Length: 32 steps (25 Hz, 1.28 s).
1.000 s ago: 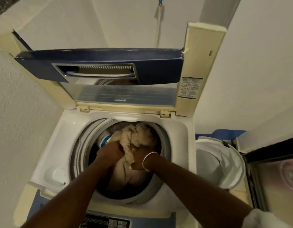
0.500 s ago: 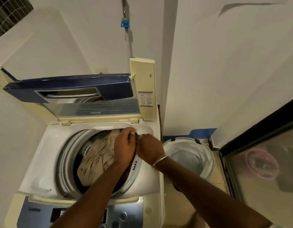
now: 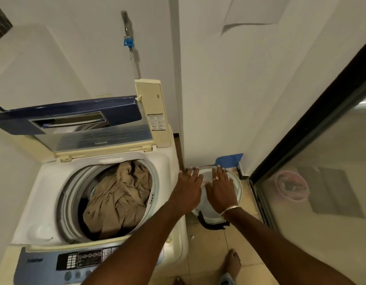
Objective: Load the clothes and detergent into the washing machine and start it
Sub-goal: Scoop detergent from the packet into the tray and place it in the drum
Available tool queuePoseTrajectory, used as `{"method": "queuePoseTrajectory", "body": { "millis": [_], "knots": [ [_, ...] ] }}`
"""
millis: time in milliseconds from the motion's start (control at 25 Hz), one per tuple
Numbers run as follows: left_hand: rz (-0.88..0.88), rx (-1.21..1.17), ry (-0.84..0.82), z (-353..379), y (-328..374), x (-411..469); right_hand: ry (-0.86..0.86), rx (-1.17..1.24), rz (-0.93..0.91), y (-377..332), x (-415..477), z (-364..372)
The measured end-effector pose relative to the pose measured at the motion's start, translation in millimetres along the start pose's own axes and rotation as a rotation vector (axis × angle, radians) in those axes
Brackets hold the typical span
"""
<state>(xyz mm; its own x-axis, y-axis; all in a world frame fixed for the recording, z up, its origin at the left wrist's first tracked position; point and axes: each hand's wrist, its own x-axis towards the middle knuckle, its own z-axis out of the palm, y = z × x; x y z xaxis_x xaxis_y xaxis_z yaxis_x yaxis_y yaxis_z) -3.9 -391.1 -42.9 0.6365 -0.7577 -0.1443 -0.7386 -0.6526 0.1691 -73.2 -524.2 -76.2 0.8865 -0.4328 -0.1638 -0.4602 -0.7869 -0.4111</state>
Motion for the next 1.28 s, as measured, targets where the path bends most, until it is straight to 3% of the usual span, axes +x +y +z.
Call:
{"method": "queuePoseTrajectory", "body": {
  "millis": [320,880,1280],
  "knots": [
    [0.048,-0.041,0.009,-42,13,-33,-0.033,-0.079,0.024,-13,-51,-46],
    [-0.339,-0.047,0.276,-134,-64,-182,0.065,0.033,-0.519,-182,-81,-94],
    [-0.457,-0.056,0.515,-180,-126,-275,0.145,-0.072,-0.684,-305,-134,-100]
  ]
}}
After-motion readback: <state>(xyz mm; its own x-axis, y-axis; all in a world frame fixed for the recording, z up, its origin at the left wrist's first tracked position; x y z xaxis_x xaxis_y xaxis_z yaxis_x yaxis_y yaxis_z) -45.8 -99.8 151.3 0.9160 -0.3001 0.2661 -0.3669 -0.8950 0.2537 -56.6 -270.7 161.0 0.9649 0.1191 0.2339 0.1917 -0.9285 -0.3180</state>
